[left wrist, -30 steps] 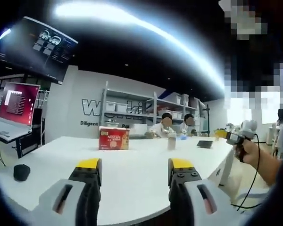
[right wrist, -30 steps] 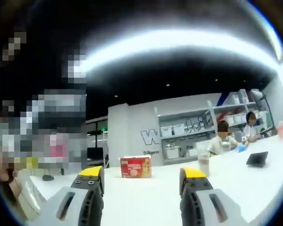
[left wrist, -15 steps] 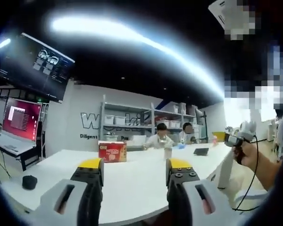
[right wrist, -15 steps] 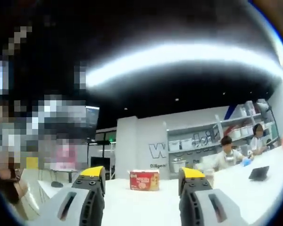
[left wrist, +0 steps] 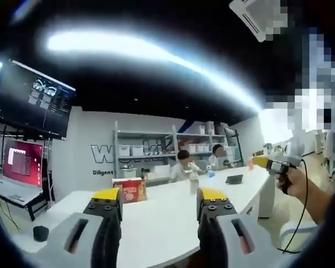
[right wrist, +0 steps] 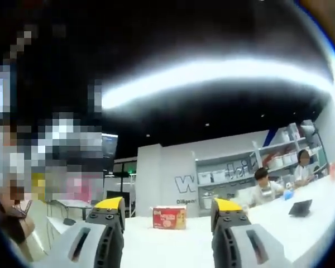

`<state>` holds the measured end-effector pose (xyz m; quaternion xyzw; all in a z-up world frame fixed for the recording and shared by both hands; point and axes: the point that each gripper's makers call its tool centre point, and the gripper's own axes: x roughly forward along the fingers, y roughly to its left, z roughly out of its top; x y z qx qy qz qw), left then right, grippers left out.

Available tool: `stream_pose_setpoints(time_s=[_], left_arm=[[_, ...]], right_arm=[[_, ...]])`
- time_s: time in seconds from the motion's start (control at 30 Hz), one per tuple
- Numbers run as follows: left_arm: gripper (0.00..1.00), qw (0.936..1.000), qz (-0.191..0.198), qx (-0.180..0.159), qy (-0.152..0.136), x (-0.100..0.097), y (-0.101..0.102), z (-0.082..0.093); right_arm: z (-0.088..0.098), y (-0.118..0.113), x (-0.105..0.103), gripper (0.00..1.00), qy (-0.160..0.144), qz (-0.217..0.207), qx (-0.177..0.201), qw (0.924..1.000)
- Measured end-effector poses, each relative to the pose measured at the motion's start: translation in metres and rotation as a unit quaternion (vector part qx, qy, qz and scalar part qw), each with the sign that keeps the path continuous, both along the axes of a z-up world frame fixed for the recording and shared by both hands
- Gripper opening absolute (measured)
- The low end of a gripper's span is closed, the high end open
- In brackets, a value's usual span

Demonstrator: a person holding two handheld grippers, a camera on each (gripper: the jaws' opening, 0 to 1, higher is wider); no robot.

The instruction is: Tear open the coffee pouch, take out the coffee, and pour the coffee from the pouch into the cup

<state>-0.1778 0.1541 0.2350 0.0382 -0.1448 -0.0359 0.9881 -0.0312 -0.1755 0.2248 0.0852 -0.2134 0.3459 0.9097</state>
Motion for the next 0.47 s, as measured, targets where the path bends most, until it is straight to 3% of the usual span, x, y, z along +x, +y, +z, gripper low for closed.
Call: stream_pose_setpoints(time_s=[0.2,0.47], left_arm=[[0.54,0.9999,-0.011,-0.001,0.006,0.005,-0.010,-0.009],[0.52,0.9990,-0.026,0.035,0.011,0.011,-0.041,-0.012]], right_arm=[[0.002,-0.009,-0.006,0.61,-0.009,-0.007,0.008,0.9999],[0.004,-0.013,-0.009,0.61,-0.013,0.000,0.018,0.9997]])
